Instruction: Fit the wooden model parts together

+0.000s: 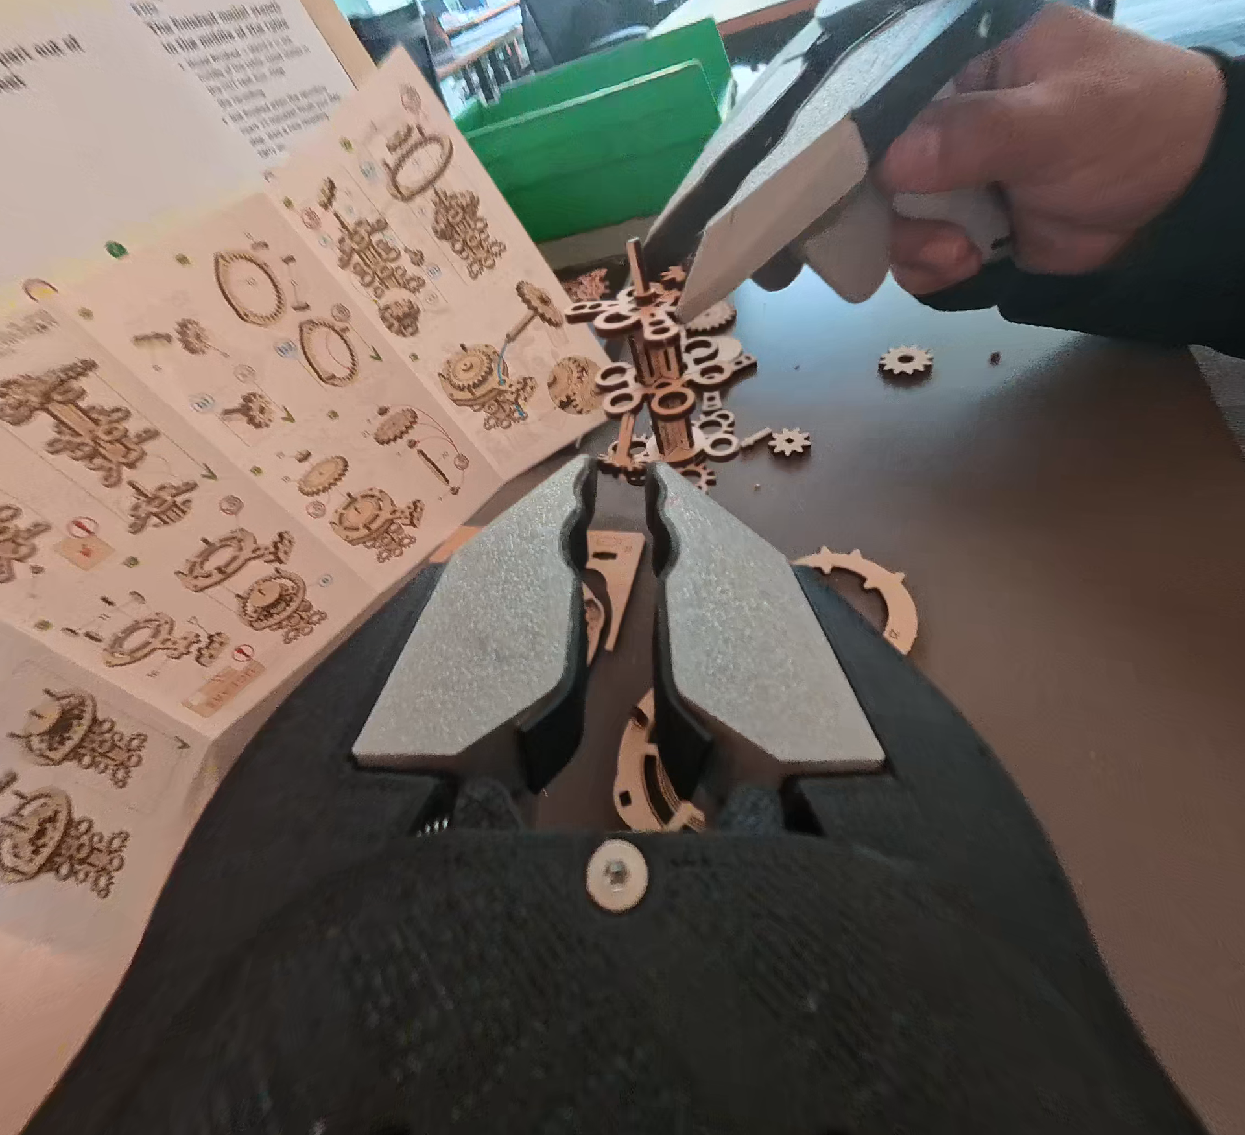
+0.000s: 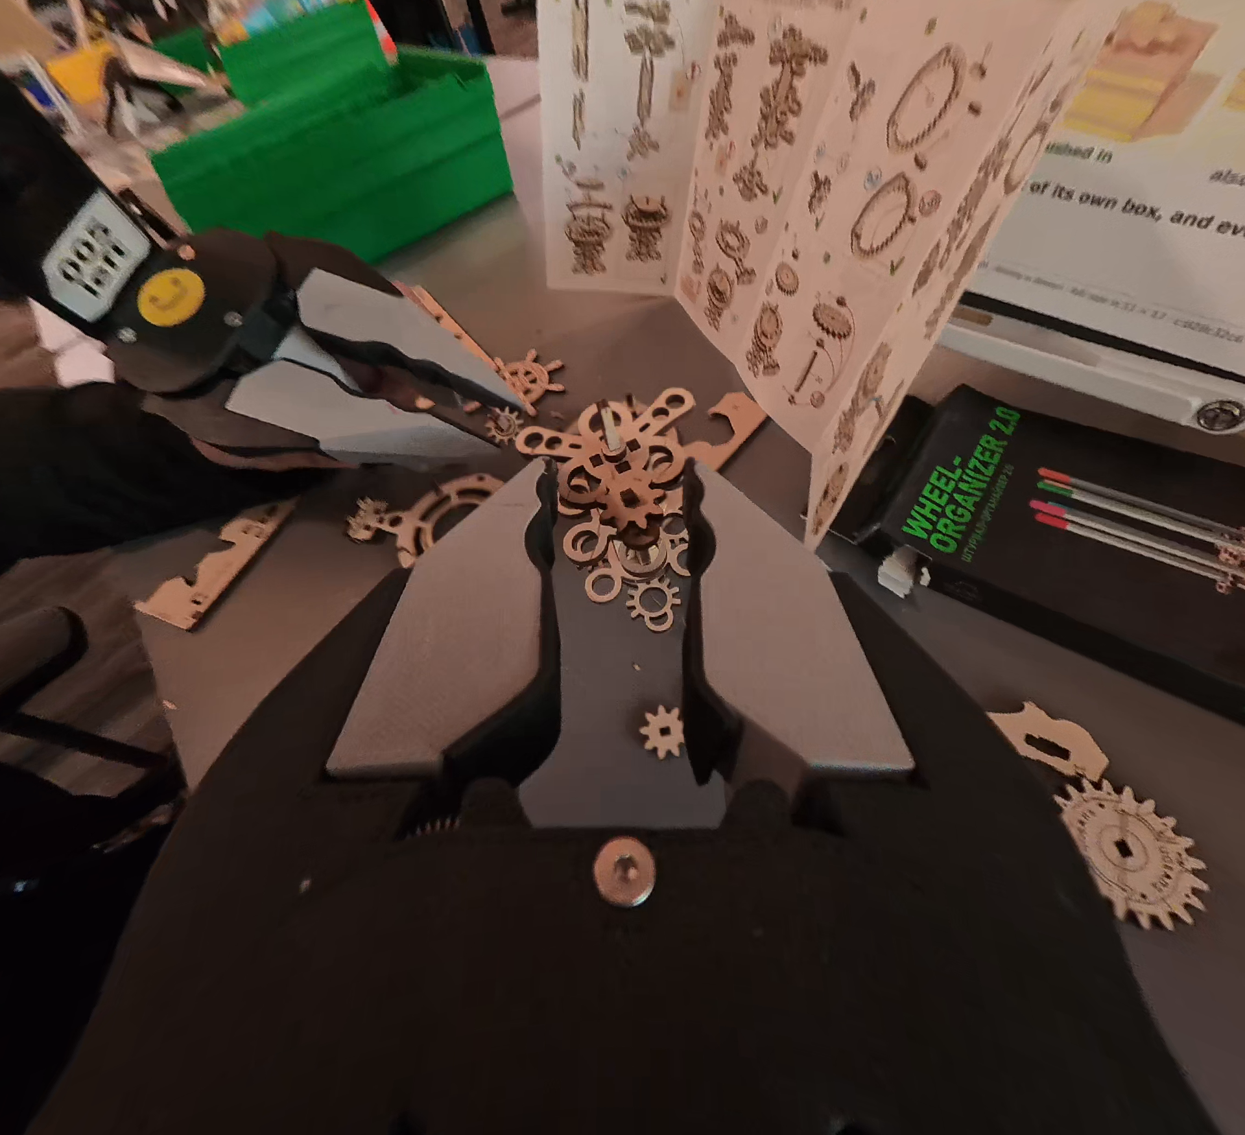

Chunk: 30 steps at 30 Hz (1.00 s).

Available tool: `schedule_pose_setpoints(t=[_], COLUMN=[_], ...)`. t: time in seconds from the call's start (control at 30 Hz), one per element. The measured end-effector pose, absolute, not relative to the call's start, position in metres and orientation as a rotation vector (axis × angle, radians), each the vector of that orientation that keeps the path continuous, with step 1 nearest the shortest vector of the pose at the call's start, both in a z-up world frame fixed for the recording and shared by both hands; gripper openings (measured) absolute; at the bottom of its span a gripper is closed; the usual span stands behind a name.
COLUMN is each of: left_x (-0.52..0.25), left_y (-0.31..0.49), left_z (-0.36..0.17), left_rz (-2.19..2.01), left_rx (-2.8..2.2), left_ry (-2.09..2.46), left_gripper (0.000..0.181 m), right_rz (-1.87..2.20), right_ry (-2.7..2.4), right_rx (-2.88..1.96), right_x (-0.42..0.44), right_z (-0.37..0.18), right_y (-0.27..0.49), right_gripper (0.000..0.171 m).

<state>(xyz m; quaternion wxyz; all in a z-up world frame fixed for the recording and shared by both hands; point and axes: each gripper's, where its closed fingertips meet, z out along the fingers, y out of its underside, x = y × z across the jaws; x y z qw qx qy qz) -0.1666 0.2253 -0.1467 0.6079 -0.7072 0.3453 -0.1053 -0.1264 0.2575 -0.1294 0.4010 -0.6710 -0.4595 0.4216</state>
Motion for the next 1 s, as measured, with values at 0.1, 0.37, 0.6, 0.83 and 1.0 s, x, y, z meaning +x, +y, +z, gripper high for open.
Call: schedule_pose_setpoints(t=[0.1, 0.37, 0.6, 0.83, 1.0], left_x=[-0.166, -0.159, -0.158, -0.161, -0.16], left_y=[0.223, 0.217, 0.215, 0.218, 0.216], left_z=[-0.137, -0.122, -0.122, -0.119, -0.111], left_rz=[-0.164, -0.019, 0.007, -0.088, -0.228], left_rx=[-1.57, -1.475, -1.469, -1.508, -1.515], left_ry=[0.814, 0.835, 0.847, 0.77, 0.678], left_gripper=[0.01, 0.011, 0.01, 0.01, 0.01], right_rz=[1.165, 1.239, 1.203, 1.218, 1.192], right_ry=[-1.097, -1.008, -0.999, -0.987, -0.989], right_rx=[-1.637, -1.481, -1.469, -1.456, -1.436], right_x=[-0.128, -0.134, -0.142, -0.149, -0.153], right_z=[-0.115, -0.1, -0.104, -0.104, -0.104], right_y=[0.253, 0.241, 0.239, 0.232, 0.229], right_gripper=[0.034, 0.034, 0.034, 0.033, 0.033])
